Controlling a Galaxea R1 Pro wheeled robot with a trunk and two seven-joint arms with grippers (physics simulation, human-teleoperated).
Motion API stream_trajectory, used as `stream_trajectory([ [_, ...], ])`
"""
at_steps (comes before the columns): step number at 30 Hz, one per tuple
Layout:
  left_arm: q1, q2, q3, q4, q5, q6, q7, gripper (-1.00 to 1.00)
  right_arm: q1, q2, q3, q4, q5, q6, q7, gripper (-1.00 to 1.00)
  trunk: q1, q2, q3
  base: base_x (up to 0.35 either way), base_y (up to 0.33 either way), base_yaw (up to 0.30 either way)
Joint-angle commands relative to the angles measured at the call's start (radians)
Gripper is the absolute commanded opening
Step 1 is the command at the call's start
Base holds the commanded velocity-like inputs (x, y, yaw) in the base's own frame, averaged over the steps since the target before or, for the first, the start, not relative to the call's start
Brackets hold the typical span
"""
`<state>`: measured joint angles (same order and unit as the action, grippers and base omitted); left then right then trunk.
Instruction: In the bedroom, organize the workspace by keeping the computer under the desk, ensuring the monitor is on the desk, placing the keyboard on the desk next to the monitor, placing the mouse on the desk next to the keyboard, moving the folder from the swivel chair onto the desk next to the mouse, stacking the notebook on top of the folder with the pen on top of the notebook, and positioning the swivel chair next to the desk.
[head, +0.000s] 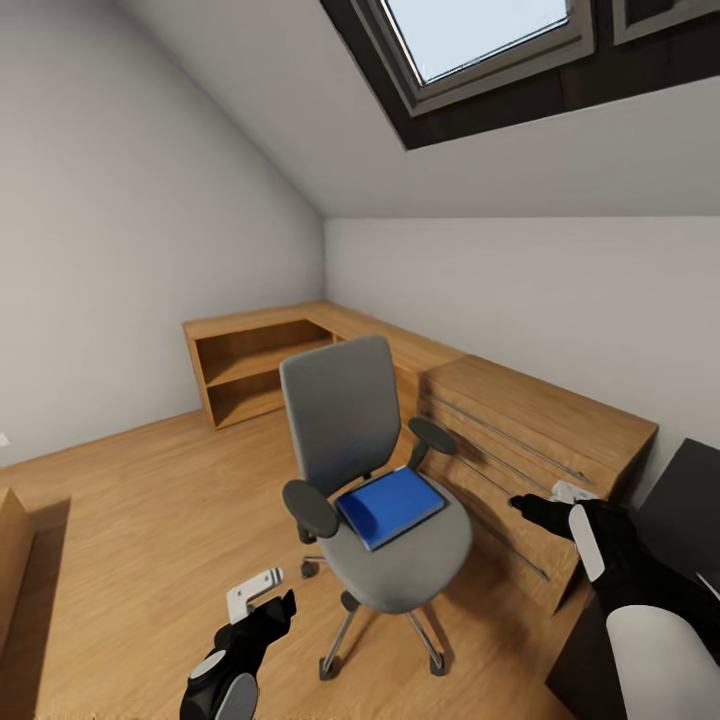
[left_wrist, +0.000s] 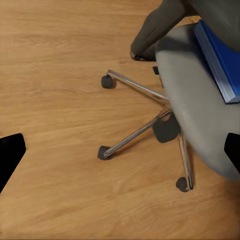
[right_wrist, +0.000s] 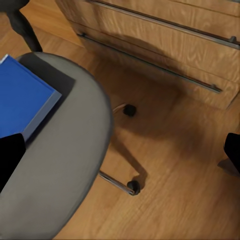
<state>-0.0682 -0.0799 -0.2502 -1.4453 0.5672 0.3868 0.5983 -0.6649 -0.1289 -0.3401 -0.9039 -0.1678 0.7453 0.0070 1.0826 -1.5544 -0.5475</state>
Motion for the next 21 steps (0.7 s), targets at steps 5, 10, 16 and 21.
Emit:
stream_trajectory([
  [5,-0.001,0.000,0.005,-0.001,0.010,0.001,0.008,1.00,0.000,0.002,-0.001,-0.001,-0.004,0.005,0.001,1.00,0.000,-0.001,-0.008,0.000,0.000,0.152],
  [10,-0.001,0.000,0.024,-0.001,0.011,0.000,0.009,1.00,0.000,0.006,0.006,-0.001,-0.004,0.005,0.001,1.00,0.000,-0.001,-0.015,0.000,0.000,0.154],
  [16,-0.001,0.000,0.042,-0.001,0.008,-0.001,0.008,1.00,0.001,0.010,0.024,0.000,-0.004,0.005,0.002,1.00,0.000,-0.001,-0.023,0.000,0.000,0.155],
  [21,-0.001,0.000,0.046,-0.001,0.007,-0.002,0.008,1.00,0.001,0.013,0.042,0.000,-0.004,0.005,0.002,1.00,0.000,-0.001,-0.029,0.000,0.000,0.157],
])
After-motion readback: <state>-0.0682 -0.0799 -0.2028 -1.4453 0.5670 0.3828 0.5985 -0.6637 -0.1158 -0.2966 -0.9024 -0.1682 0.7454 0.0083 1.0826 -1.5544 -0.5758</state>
